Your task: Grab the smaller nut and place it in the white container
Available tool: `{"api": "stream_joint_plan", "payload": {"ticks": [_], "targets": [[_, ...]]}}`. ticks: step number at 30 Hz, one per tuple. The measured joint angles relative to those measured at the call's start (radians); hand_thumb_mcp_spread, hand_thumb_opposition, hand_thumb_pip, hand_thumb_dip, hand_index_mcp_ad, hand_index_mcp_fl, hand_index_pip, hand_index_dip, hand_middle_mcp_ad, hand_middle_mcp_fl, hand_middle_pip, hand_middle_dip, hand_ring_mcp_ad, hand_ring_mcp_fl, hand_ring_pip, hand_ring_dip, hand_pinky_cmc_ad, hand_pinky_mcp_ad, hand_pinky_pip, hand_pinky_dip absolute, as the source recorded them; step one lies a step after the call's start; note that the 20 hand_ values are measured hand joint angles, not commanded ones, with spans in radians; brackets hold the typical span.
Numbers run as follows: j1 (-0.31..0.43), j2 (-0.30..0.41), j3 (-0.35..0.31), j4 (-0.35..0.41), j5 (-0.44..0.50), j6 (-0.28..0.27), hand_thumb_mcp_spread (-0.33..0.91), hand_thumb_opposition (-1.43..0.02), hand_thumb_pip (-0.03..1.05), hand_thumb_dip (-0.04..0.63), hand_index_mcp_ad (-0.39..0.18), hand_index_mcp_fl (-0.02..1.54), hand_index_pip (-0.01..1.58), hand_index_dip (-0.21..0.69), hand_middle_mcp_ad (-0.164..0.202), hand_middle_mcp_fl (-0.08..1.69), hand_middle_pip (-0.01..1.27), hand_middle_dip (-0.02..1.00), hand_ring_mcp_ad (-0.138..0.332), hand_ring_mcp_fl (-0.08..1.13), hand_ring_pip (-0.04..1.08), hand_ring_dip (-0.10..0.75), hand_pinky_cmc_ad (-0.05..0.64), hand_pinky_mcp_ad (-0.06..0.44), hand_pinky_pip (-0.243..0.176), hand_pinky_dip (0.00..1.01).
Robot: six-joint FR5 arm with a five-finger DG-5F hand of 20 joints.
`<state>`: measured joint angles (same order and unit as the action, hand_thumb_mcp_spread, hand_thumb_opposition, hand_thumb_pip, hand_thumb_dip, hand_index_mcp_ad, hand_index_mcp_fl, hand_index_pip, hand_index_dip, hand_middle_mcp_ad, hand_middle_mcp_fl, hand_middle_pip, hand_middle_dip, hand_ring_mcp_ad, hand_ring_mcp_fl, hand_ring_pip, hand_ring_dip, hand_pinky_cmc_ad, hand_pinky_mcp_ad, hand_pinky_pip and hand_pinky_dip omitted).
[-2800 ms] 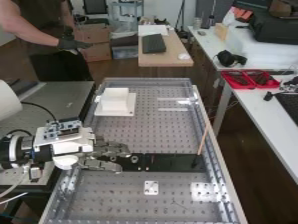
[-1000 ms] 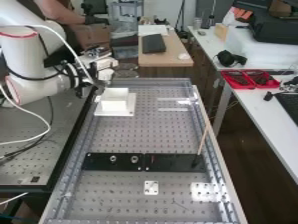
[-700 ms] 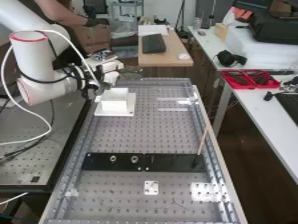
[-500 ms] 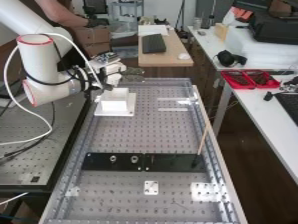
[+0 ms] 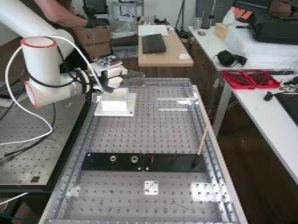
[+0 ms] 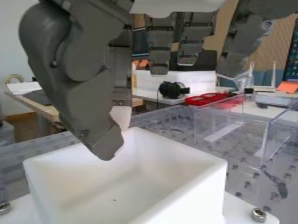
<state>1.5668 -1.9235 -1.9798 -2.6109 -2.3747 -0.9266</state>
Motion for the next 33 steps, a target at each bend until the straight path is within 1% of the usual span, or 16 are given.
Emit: {"api": "stream_joint_plan", "payload": {"ticks": [2,5,7,10,13,14,20,22,23,25,26,27,29,30,31,33], "targets": [[-0.004,0.002,0.003,-0.007,-0.001,0.000,0.46,-0.92,0.66,0.225,-0.202,0.19,1.40,0.253,0.070,0.11,0.14,0.24,0.094,0.02,0.10,0.138,0.325,0.278,0.033,0.18],[-0.012,0.005,0.005,-0.016,-0.002,0.000,0.44,-0.90,0.68,0.225,-0.206,0.07,1.29,0.229,0.072,0.07,0.13,0.24,0.094,0.02,0.10,0.138,0.325,0.278,0.033,0.18],[-0.019,0.007,0.007,-0.021,-0.004,0.001,0.41,-0.86,0.73,0.222,-0.206,0.05,1.25,0.220,0.072,0.07,0.14,0.24,0.094,0.02,0.10,0.138,0.325,0.278,0.033,0.18],[-0.030,0.013,0.010,-0.028,-0.005,0.004,0.39,-0.85,0.73,0.222,-0.206,0.00,1.22,0.201,0.075,0.03,0.13,0.24,0.094,0.01,0.09,0.134,0.321,0.278,0.033,0.18],[-0.041,0.028,0.014,-0.037,-0.003,0.012,0.38,-0.83,0.73,0.222,-0.202,0.01,1.19,0.185,0.072,0.01,0.13,0.24,0.096,0.01,0.09,0.134,0.325,0.278,0.030,0.18],[-0.043,0.031,0.016,-0.039,-0.001,0.016,0.38,-0.83,0.73,0.222,-0.202,0.01,1.20,0.183,0.072,0.01,0.13,0.24,0.093,0.01,0.09,0.134,0.325,0.278,0.019,0.18],[-0.090,0.120,0.054,-0.104,0.034,0.071,0.38,-0.82,0.73,0.222,-0.209,0.00,1.16,0.164,0.070,0.01,0.14,0.24,0.093,0.01,0.09,0.138,0.325,0.278,0.017,0.18],[-0.114,0.160,0.092,-0.162,0.069,0.087,0.36,-0.82,0.73,0.222,-0.208,0.00,1.14,0.164,0.073,0.01,0.14,0.24,0.091,0.01,0.09,0.136,0.325,0.279,0.016,0.18],[-0.119,0.167,0.103,-0.177,0.080,0.090,0.36,-0.82,0.73,0.222,-0.206,0.00,1.13,0.164,0.068,0.01,0.14,0.24,0.096,0.01,0.09,0.136,0.325,0.278,0.002,0.18],[-0.139,0.188,0.155,-0.249,0.140,0.106,0.35,-0.80,0.73,0.222,-0.202,0.00,1.08,0.164,0.073,0.01,0.14,0.24,0.096,0.01,0.09,0.138,0.325,0.278,0.003,0.18],[-0.140,0.189,0.158,-0.254,0.145,0.107,0.34,-0.81,0.73,0.222,-0.208,0.00,1.05,0.164,0.073,0.01,0.13,0.24,0.096,0.01,0.09,0.134,0.325,0.278,0.003,0.18],[-0.152,0.200,0.191,-0.296,0.190,0.123,0.34,-0.80,0.73,0.222,-0.202,0.01,1.01,0.164,0.075,0.01,0.14,0.24,0.098,0.01,0.09,0.134,0.325,0.278,0.003,0.18],[-0.161,0.208,0.216,-0.327,0.231,0.137,0.30,-0.77,0.73,0.220,-0.192,0.01,0.95,0.164,0.075,0.01,0.13,0.24,0.101,0.01,0.09,0.134,0.325,0.279,-0.007,0.19],[-0.167,0.215,0.232,-0.346,0.267,0.151,0.29,-0.77,0.73,0.220,-0.190,0.00,0.90,0.164,0.075,0.01,0.14,0.24,0.103,0.01,0.09,0.133,0.325,0.278,-0.010,0.20],[-0.171,0.220,0.243,-0.360,0.298,0.164,0.28,-0.76,0.73,0.218,-0.195,0.00,0.80,0.164,0.073,0.01,0.13,0.24,0.110,0.01,0.09,0.136,0.325,0.278,-0.016,0.21],[-0.180,0.230,0.261,-0.379,0.359,0.193,0.26,-0.74,0.67,0.197,-0.180,0.01,0.62,0.164,0.073,0.01,0.13,0.24,0.106,0.01,0.09,0.136,0.323,0.278,-0.026,0.23]]}}
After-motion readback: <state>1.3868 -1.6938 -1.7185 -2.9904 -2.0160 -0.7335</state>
